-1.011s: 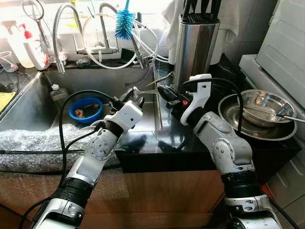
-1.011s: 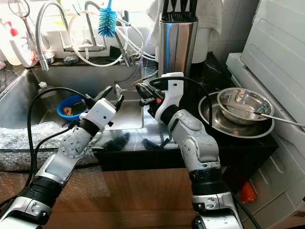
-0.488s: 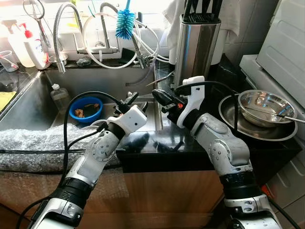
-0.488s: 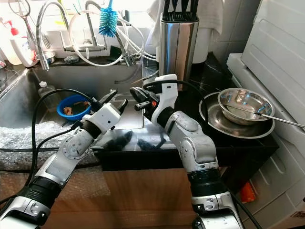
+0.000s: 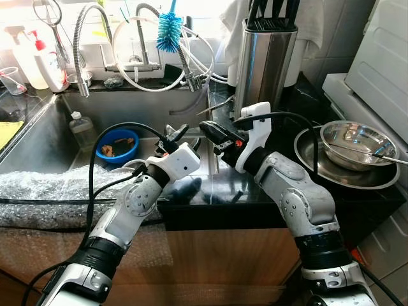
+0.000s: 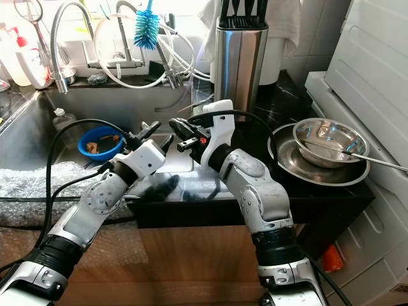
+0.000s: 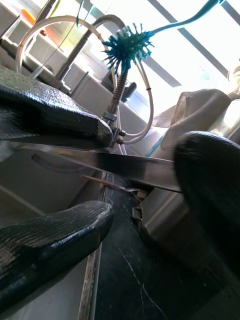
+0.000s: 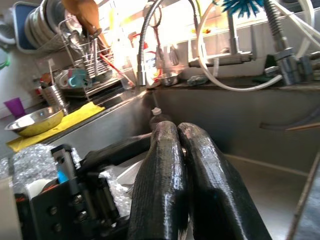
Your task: Kitchen organization
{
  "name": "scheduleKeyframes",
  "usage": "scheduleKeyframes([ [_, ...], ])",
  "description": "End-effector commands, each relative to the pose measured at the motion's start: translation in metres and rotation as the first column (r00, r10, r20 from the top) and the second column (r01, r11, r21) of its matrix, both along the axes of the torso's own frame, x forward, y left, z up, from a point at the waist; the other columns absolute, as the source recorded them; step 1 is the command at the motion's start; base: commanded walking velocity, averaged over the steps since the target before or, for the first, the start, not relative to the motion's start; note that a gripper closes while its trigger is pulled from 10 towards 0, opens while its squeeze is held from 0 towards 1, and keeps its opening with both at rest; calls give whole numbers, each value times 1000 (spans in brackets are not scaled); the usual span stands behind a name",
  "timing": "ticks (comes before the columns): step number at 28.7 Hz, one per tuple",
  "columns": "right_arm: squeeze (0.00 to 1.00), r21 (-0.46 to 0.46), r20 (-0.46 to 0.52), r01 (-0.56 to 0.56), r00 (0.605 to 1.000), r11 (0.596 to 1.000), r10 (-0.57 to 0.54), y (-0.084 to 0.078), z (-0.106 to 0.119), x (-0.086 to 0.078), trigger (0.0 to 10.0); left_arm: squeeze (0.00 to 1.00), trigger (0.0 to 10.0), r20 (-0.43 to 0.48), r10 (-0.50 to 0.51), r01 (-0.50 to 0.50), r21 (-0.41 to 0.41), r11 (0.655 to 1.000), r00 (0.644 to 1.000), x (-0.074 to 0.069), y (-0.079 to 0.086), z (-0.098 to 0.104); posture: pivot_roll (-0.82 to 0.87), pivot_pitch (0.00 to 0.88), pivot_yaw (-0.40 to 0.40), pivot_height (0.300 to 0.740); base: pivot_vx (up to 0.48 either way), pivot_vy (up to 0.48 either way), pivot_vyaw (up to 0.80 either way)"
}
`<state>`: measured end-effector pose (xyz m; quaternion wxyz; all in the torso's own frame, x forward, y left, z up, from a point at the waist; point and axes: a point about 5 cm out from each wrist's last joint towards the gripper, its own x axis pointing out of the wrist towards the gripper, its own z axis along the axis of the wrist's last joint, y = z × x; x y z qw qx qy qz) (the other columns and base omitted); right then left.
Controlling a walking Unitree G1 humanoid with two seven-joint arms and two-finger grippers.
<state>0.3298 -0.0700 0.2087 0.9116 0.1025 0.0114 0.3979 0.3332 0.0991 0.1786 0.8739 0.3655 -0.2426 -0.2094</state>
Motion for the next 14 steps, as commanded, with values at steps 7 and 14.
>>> scheduleKeyframes([
  [7,0,-5,17,-28,999,1000,28,3,2,-6,10000,0,10000,-11,77,-76,50,996,997,8,7,-3,-47,0,9,740,0,0,0],
  [14,0,-3,22,-22,1000,1000,22,2,4,-6,10000,0,10000,-13,108,-107,73,992,994,11,13,-4,-45,0,11,740,0,0,0],
])
